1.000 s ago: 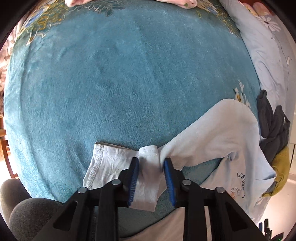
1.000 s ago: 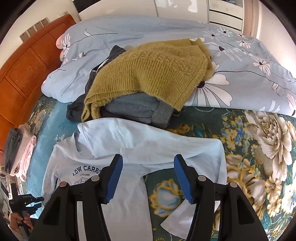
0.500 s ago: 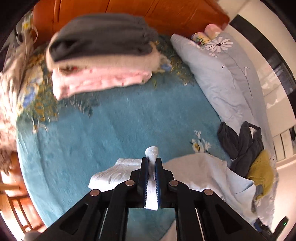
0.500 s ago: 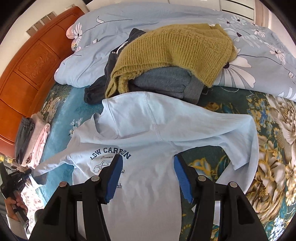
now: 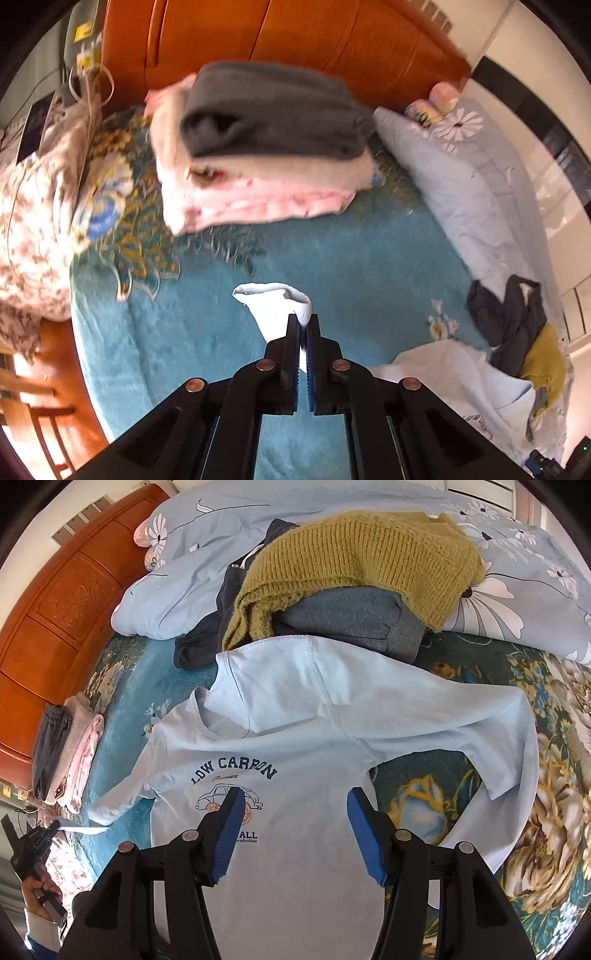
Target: Fold clothes
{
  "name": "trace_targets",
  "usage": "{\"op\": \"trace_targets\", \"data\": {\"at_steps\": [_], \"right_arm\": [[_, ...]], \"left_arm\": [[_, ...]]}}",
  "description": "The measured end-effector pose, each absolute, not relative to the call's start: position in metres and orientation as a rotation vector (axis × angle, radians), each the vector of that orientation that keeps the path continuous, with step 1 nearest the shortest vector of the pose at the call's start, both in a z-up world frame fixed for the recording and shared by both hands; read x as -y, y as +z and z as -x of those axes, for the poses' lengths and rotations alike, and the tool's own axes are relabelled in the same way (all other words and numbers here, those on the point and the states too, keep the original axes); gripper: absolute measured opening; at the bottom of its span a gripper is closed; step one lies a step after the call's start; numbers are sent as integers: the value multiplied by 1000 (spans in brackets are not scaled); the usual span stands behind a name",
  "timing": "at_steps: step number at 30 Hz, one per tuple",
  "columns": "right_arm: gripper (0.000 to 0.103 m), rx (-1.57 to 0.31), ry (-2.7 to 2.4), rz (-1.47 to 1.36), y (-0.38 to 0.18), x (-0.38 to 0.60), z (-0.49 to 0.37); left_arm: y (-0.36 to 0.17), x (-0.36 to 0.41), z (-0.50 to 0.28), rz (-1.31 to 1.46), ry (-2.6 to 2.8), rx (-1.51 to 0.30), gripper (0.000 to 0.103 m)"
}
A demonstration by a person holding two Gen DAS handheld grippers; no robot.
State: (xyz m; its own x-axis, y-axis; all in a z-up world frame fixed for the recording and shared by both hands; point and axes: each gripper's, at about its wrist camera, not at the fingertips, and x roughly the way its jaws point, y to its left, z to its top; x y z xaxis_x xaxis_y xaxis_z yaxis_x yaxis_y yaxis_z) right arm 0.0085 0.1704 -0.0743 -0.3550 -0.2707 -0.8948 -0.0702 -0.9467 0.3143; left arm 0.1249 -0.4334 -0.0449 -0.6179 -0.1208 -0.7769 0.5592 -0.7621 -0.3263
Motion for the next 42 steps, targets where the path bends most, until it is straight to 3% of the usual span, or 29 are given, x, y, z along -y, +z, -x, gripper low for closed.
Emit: {"op": "trace_targets", "data": {"at_steps": [3, 9, 15, 25, 31, 34, 36, 37, 42], "right_arm": [[59, 465, -2443, -1707, -75, -167, -8], [59, 460, -2418, -1702, -77, -154, -9], [59, 451, -2403, -1706, -77, -148, -9], [59, 414, -2383, -1716, -77, -135, -9], [59, 344, -2371, -1720, -69, -130, -14], [59, 260, -2362, -1745, -68, -130, -22], [59, 222, -2374, -1765, -68, -134, -27], [59, 230, -2376, -1778, -69, -138, -28], [59, 297, -2404, -1820, -70, -151, -29]], "left_arm": [[-39, 450, -132, -1024, -2383, -782, 3], [-134, 491, -149, -1320, -2064, -971, 3], [-139, 520, -153, -1311, -1987, -1048, 8], [-147, 524, -127, -1277, -1893, -1281, 49], [-173, 520, -101, -1300, -1814, -1364, 50], [-186, 518, -90, -1333, -1770, -1350, 47], [-188, 516, -84, -1373, -1738, -1269, 12], [-189, 514, -81, -1398, -1726, -1225, 2], [-137, 507, -64, -1238, -2023, -1262, 2]]}}
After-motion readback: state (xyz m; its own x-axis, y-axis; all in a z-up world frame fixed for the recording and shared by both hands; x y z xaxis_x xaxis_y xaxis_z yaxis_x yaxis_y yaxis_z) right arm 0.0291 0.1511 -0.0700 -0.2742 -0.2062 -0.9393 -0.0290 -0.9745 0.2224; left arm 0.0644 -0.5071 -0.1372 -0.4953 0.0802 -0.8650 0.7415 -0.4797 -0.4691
